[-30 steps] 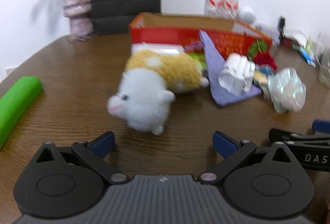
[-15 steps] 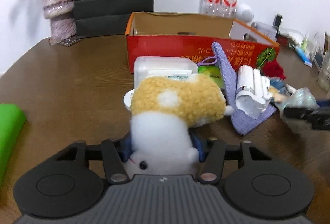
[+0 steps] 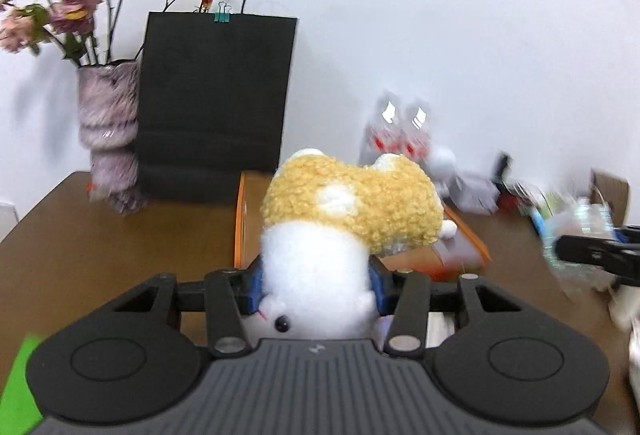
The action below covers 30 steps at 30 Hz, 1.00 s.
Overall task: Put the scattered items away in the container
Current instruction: 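Grasp the white-yellow plush sheep with the left tool while the right tool grasps the iridescent bag, then lower the plush sheep and iridescent bag into the cardboard box and open both tools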
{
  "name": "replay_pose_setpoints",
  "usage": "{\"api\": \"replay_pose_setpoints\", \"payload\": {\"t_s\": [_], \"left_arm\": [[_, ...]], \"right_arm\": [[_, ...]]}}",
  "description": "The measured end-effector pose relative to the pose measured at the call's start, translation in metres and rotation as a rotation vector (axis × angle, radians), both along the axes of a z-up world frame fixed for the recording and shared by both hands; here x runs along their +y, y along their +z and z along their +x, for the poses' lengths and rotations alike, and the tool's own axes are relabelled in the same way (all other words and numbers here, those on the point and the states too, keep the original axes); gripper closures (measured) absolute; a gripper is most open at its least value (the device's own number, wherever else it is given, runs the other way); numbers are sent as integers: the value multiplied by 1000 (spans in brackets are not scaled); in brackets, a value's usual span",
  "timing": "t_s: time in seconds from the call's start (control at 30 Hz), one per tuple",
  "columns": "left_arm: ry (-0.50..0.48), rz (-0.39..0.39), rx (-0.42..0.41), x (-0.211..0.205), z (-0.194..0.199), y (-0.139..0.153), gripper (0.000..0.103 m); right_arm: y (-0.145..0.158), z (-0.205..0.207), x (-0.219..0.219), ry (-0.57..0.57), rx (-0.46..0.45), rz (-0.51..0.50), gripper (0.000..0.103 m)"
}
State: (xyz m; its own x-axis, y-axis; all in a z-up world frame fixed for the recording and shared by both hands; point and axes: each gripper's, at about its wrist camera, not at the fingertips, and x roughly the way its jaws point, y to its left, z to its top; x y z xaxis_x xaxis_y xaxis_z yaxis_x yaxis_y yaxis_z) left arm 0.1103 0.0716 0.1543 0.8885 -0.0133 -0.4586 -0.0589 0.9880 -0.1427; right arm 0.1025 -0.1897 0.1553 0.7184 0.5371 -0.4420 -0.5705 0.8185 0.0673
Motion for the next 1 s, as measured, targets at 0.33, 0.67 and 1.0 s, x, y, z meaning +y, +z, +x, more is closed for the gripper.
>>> {"api": "replay_pose_setpoints", "payload": {"t_s": [0.33,0.67,1.0], "left_arm": [[65,34,367,11,232,-59,54],[60,162,452,7,254,-90,14],[74,189,358,-6,190,-7,0]], "right_arm": [[-32,243,95,-51,238,-182,62],[-111,315,127,-67,335,-256,36],[-36,260,101,-66,312,-281,15]]}}
